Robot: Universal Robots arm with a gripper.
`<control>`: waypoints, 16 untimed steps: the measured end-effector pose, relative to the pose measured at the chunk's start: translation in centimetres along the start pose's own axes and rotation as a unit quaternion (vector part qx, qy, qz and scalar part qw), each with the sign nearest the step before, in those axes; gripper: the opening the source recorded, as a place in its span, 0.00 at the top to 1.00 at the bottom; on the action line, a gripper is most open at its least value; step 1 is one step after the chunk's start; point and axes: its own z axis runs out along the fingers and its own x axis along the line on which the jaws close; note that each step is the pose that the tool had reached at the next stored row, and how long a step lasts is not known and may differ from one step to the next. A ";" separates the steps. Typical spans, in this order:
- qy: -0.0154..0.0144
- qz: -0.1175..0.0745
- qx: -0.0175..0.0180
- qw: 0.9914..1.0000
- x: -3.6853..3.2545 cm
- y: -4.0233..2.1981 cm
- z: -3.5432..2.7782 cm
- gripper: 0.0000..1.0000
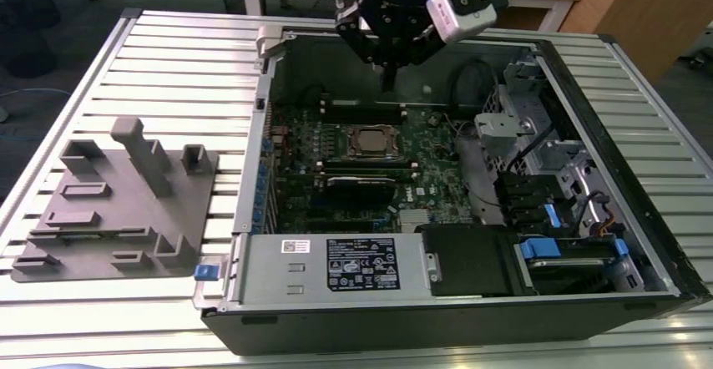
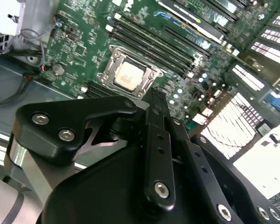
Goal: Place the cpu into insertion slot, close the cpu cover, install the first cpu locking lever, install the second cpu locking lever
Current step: 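Install the second cpu locking lever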
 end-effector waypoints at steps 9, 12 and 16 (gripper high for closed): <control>0.001 0.000 0.000 1.000 -0.19 -0.09 1.64 0.89; 0.001 0.000 0.000 1.000 -0.22 -0.10 1.88 0.89; 0.001 0.000 0.000 1.000 -0.22 -0.10 1.89 0.89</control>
